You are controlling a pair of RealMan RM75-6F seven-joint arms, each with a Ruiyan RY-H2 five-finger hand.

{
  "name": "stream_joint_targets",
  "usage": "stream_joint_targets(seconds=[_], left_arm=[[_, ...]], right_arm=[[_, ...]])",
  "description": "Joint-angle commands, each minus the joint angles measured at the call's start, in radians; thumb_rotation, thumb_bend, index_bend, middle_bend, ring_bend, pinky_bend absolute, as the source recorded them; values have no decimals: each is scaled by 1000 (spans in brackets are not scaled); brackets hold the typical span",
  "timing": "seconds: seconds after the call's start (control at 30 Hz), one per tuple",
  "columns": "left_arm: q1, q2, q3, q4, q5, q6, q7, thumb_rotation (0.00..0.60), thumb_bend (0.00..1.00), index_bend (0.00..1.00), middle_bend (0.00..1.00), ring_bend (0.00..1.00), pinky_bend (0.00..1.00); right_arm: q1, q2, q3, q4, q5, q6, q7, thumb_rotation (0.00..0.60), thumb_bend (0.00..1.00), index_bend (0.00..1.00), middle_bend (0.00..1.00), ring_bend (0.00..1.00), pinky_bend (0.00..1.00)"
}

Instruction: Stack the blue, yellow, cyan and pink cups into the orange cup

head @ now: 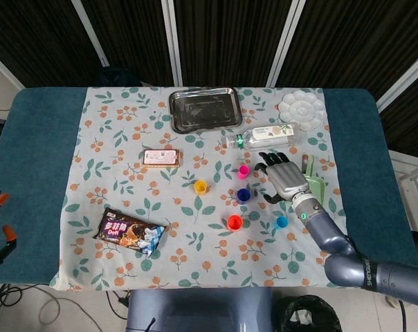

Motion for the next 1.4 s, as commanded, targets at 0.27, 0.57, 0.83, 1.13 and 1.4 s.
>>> stream_joint_targets(seconds=[0.27,0.57,0.83,1.13,1.4], left_arm=[[2,1,-1,-3,-3,2,-2,600,682,144,94,5,17],[1,1,-2,0,-6,-2,-5,600,683,144,94,5,17],[1,1,-4,1,-9,-2,-8,600,682,147,94,5,17],[2,2,-5,1,-10,0,-8,600,682,148,94,5,17],[2,2,-6,2,-12,-1,-8,600,682,148,94,5,17]], right_arm=[[14,-108,-33,36,-7,83,-48,600,378,257,0,0,14],[30,-168,-39,60,-3,113,-83,600,376,261,0,0,14],[37,-188,-47,67,9,110,-95,600,377,268,0,0,14],[45,-209,-46,87,20,104,-97,600,376,297,0,0,13],[51,-226,-47,102,24,98,-97,600,377,305,0,0,13]])
